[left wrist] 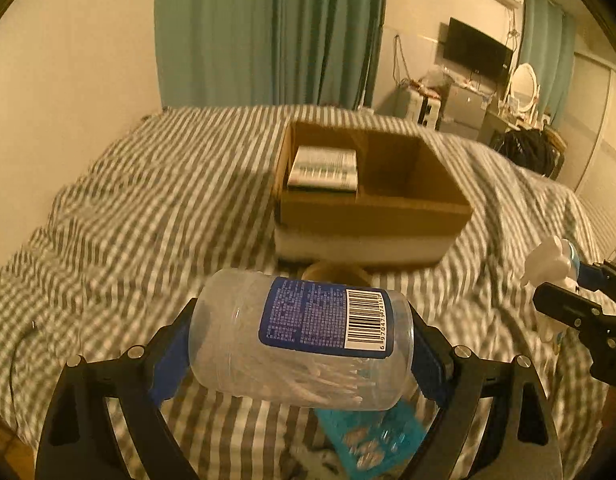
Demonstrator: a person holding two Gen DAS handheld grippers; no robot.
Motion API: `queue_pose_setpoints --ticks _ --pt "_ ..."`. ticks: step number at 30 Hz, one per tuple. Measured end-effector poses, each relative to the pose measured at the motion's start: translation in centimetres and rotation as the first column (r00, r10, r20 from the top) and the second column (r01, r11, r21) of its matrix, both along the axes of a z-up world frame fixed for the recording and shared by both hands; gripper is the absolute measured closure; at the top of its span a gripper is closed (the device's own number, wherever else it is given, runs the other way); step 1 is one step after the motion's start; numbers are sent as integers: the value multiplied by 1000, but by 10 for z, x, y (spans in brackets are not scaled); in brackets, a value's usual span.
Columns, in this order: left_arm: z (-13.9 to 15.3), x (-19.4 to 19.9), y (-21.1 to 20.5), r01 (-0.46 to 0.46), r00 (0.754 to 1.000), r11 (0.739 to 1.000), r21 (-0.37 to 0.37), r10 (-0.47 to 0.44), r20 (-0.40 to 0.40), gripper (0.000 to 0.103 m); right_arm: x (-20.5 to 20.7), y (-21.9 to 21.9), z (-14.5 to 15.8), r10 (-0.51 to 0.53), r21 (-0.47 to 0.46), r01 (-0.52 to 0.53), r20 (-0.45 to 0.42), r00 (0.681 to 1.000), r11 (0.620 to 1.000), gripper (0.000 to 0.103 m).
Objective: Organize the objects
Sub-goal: 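Lower the jar and toy into the cardboard box and open both tools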
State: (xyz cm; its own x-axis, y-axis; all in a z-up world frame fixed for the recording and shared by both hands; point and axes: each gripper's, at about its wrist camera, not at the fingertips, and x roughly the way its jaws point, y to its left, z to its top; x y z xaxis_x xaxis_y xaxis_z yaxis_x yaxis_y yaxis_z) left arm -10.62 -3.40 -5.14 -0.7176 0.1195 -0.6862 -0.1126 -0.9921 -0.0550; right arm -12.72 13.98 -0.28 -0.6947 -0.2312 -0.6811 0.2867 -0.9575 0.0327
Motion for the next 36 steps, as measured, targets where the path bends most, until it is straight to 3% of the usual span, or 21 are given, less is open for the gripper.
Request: queue_pose_setpoints --ticks 10,17,25,32,36 --pt "54 -70 22 38 995 999 -9 -38 -95 10 -74 -2 48 9 -10 -10 -89 996 1000 45" --pt "71 -128 43 67 987 996 -56 -74 -143 10 -132 -7 51 16 7 -15 -94 995 1000 45" --pt "49 -192 64 103 988 993 -64 -110 -110 10 -187 -13 11 2 57 0 -31 1000 998 45" --pt "18 -226 75 106 993 993 -52 -108 -52 10 -199 -9 -17 -4 55 4 2 1000 999 45" --pt "16 -228 86 114 992 990 -85 -118 -41 9 -195 -5 -16 -21 52 21 -6 1000 998 30"
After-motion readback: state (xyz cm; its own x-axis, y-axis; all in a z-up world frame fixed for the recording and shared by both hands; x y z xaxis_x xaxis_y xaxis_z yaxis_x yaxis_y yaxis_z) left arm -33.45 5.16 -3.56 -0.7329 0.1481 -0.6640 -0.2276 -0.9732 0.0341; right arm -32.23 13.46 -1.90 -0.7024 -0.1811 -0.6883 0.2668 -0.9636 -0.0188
